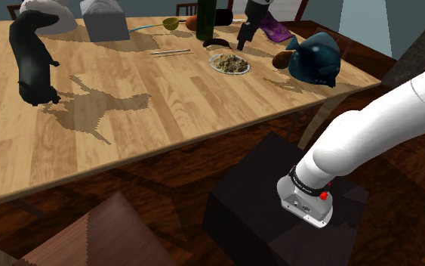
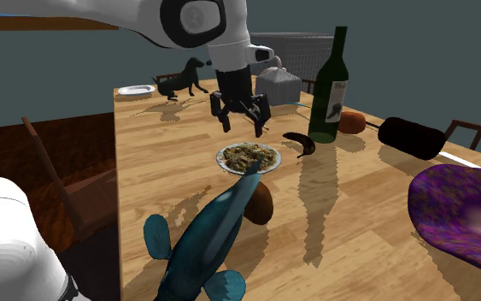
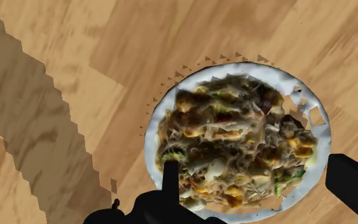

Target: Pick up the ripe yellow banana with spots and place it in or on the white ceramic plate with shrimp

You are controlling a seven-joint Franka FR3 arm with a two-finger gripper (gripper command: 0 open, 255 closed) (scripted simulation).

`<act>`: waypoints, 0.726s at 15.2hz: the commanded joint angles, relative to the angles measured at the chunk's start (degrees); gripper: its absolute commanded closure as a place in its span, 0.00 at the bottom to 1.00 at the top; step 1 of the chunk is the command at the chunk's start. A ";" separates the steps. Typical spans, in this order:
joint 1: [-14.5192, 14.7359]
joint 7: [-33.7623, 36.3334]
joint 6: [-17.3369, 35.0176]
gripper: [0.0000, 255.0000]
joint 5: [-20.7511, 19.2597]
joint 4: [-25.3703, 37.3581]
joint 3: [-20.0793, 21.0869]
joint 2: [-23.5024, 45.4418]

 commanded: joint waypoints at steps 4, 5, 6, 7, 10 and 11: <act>-0.04 -5.65 2.86 0.00 3.51 9.54 -3.16 11.35; -0.17 -6.82 3.18 0.00 4.41 11.55 -3.67 13.54; -0.35 -7.99 3.41 0.00 5.38 13.65 -4.12 15.76; -0.60 -9.15 3.55 0.00 6.40 15.84 -4.51 18.00; -1.73 -12.54 3.41 0.00 9.66 23.05 -5.32 24.92; -2.23 -13.61 3.17 0.00 10.78 25.69 -5.48 27.29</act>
